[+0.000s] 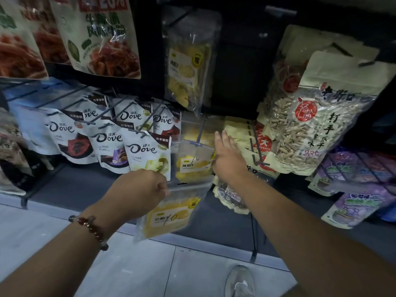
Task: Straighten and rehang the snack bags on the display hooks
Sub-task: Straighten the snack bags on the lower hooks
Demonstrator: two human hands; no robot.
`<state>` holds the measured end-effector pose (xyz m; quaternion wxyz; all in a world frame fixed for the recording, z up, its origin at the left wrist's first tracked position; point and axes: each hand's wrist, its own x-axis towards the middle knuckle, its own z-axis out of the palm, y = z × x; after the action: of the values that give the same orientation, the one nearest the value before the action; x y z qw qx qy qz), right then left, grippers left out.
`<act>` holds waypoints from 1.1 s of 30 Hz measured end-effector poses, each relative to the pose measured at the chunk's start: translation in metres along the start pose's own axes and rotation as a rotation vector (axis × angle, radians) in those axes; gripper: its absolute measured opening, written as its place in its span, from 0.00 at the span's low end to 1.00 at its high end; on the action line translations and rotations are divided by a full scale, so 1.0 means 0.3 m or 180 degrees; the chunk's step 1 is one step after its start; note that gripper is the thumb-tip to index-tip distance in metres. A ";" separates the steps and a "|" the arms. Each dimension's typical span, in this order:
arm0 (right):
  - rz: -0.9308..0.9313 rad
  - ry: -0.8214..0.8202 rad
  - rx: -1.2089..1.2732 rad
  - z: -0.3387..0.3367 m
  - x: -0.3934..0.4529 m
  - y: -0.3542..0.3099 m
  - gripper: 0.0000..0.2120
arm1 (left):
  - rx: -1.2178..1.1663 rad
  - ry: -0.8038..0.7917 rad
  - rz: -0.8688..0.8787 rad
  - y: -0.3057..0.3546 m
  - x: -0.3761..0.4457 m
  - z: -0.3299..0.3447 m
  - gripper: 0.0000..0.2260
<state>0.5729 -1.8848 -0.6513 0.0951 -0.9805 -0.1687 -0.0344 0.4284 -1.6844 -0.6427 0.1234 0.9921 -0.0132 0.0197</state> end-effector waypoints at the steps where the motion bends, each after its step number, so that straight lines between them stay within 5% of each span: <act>1: 0.0033 0.0046 -0.0006 0.003 0.013 -0.001 0.44 | 0.0021 0.0006 0.0020 0.000 0.005 0.003 0.08; 12: 0.0305 0.1010 0.0216 0.020 0.090 0.010 0.21 | 0.0157 0.0205 0.0131 0.013 0.031 0.005 0.10; 15: 0.0176 0.0678 0.0343 -0.007 0.113 0.008 0.30 | 0.0085 0.0211 0.0149 0.014 0.024 0.003 0.10; 20: 0.0288 0.0532 0.0703 -0.013 0.106 -0.006 0.11 | 0.0056 0.0095 0.0034 -0.013 0.009 0.004 0.11; 24: 0.0279 0.0242 0.1742 0.008 0.055 -0.019 0.10 | 0.0023 0.0065 0.0013 -0.026 0.007 0.003 0.09; 33: 0.0315 0.0364 0.2249 -0.026 -0.118 -0.032 0.10 | -0.0052 0.0051 -0.0074 -0.028 -0.034 -0.037 0.09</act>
<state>0.5362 -1.8890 -0.6454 0.4390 -0.8906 -0.1168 -0.0241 0.4180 -1.6734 -0.6343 0.1319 0.9909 -0.0009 0.0260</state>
